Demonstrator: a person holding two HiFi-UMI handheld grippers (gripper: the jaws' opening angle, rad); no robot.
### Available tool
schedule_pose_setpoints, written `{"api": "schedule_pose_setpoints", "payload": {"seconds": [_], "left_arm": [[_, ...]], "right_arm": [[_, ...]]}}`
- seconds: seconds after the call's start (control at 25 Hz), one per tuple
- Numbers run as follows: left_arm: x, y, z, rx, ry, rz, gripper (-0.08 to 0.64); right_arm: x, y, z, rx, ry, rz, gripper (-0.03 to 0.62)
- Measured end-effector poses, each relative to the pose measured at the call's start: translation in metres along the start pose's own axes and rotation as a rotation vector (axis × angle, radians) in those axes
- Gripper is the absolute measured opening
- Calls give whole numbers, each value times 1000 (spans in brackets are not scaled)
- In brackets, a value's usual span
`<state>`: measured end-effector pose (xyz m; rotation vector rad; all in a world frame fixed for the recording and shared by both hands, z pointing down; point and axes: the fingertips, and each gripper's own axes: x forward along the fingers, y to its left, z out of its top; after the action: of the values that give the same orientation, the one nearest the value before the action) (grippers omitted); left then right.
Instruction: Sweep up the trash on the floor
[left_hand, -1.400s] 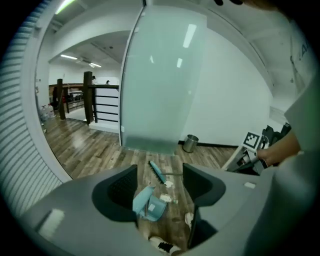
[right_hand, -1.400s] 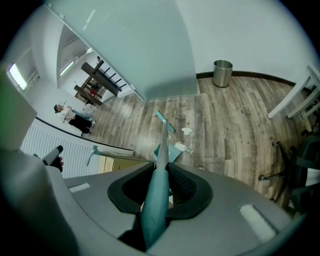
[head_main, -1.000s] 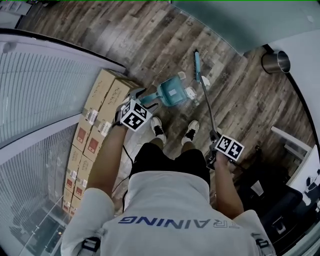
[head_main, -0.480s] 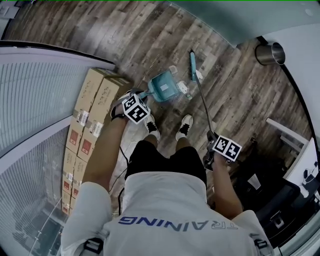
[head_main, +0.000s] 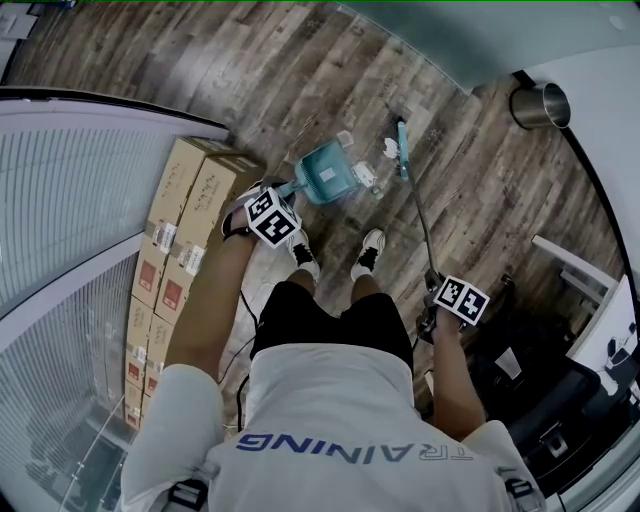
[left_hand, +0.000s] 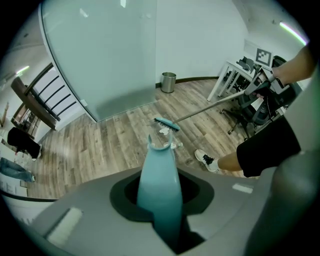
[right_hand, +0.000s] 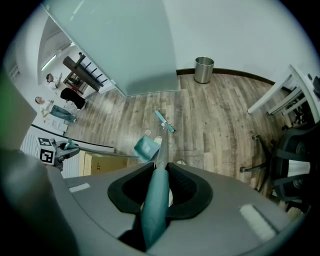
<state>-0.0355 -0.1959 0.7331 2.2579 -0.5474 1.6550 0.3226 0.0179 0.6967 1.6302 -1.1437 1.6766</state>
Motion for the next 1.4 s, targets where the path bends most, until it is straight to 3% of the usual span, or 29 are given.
{"api": "schedule_pose_setpoints", "payload": {"seconds": [0.28, 0.48, 0.68, 0.92, 1.04, 1.24, 1.4], "left_arm": [[2, 1, 2, 14, 1, 17, 91], [1, -1, 1, 14, 0, 19, 91], [1, -1, 1, 17, 0, 20, 91], [2, -2, 1, 19, 1, 23, 91], [2, -2, 1, 22, 0, 26, 91], [2, -2, 1, 25, -2, 30, 92], [2, -2, 2, 27, 0, 30, 91]], "right_arm": [[10, -48, -2, 45, 24, -138, 104], [27, -56, -29, 42, 121, -188, 104], [43, -20, -62, -13, 188, -133, 104], [52, 31, -61, -67, 210, -52, 104], [54, 53, -58, -171, 235, -9, 104], [48, 76, -50, -396, 258, -21, 104], [46, 87, -53, -323, 300, 64, 104]]}}
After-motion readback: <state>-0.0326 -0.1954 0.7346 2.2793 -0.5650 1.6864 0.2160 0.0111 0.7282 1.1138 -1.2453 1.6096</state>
